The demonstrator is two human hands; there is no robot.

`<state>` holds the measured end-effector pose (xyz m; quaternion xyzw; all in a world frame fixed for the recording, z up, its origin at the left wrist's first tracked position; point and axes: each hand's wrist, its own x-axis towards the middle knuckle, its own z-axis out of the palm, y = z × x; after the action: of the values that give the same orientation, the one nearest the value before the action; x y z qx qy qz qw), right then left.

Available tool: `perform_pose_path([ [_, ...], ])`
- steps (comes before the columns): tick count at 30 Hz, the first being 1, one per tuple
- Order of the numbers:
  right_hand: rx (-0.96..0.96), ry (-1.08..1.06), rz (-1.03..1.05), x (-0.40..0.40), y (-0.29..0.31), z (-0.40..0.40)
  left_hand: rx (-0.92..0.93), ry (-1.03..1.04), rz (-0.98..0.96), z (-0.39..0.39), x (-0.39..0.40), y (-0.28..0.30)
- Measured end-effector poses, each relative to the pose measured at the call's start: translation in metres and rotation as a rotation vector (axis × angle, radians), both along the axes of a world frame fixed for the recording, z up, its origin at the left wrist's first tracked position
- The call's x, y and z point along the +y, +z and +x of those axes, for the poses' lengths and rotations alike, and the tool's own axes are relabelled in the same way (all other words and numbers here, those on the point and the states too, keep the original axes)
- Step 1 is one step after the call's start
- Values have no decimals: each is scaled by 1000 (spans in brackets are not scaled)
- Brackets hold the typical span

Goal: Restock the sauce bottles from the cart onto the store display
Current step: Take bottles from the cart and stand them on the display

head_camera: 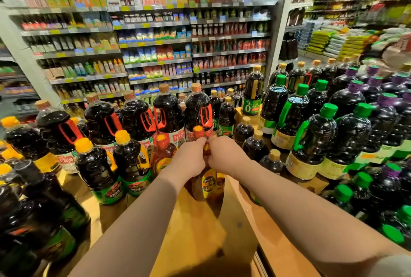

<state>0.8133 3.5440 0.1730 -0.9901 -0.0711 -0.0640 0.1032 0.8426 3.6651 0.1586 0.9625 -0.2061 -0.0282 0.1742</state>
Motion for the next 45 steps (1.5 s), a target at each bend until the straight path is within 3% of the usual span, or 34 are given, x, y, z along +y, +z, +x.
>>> perform_pose_path([
  [6, -22, -87, 89, 1, -11, 0, -82, 46, 113, -13, -8, 0],
  [12, -28, -28, 58, -11, -8, -6, -89, 107, 173, -26, -13, -1],
  [16, -111, 28, 37, -13, -6, -24, -82, 252, 151, -41, -7, 1],
  [19, -83, 169, 60, -9, -13, -44, -169, 339, 93, -67, 1, -4],
  [25, 9, 484, 95, 21, -39, -75, -68, 564, 232, -128, 20, -20],
  [33, 135, 975, 106, 97, -63, -142, 64, 940, 269, -254, 65, -26],
  [45, 46, 1730, -80, 176, -63, -371, 203, 1689, 354, -521, 55, -30],
])
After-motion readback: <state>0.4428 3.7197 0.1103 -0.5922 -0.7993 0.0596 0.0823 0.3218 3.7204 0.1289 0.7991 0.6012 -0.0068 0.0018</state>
